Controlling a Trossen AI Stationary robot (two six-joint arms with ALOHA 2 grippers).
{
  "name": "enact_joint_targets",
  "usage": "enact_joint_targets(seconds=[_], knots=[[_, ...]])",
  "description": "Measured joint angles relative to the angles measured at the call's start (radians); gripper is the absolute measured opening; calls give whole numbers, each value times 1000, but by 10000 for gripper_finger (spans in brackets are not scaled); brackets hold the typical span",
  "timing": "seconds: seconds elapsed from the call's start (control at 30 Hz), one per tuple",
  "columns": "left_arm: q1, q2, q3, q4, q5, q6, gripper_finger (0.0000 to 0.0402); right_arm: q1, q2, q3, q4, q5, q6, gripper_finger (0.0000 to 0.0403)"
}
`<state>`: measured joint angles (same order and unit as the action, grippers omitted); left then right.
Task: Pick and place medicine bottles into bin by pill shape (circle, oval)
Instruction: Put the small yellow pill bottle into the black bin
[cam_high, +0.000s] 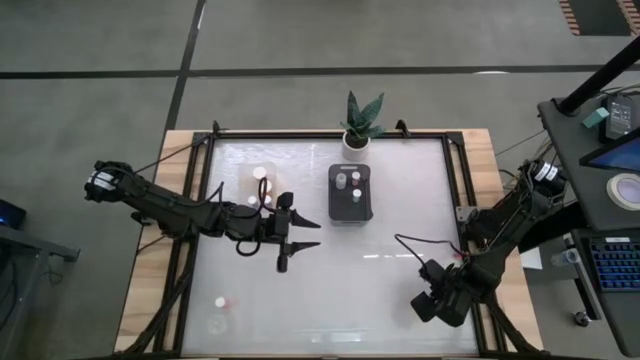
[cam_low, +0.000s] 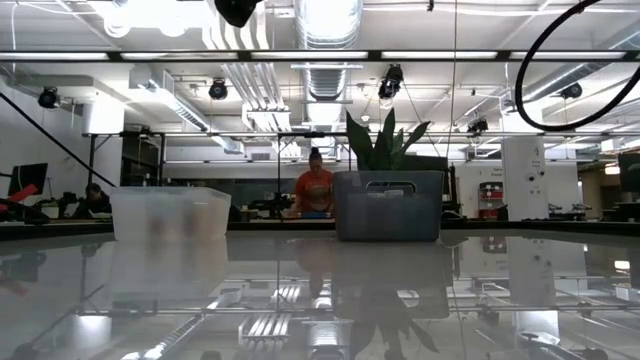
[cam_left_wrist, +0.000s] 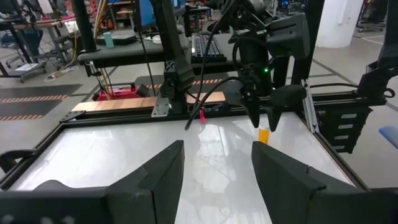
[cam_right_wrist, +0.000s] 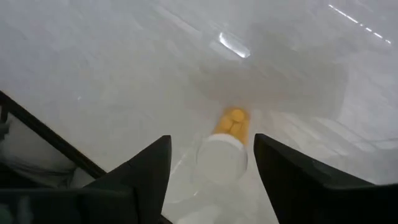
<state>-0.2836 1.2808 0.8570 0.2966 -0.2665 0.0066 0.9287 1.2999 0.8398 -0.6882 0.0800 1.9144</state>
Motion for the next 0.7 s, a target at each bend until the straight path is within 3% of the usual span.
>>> enact_joint_targets(seconds=[0.4,0.7], knots=[[0,2,0,0,0,0,173,-2,107,-1,14,-2,-30,210],[0,2,0,0,0,0,173,-3,115,-1,12,-1,-29,206]])
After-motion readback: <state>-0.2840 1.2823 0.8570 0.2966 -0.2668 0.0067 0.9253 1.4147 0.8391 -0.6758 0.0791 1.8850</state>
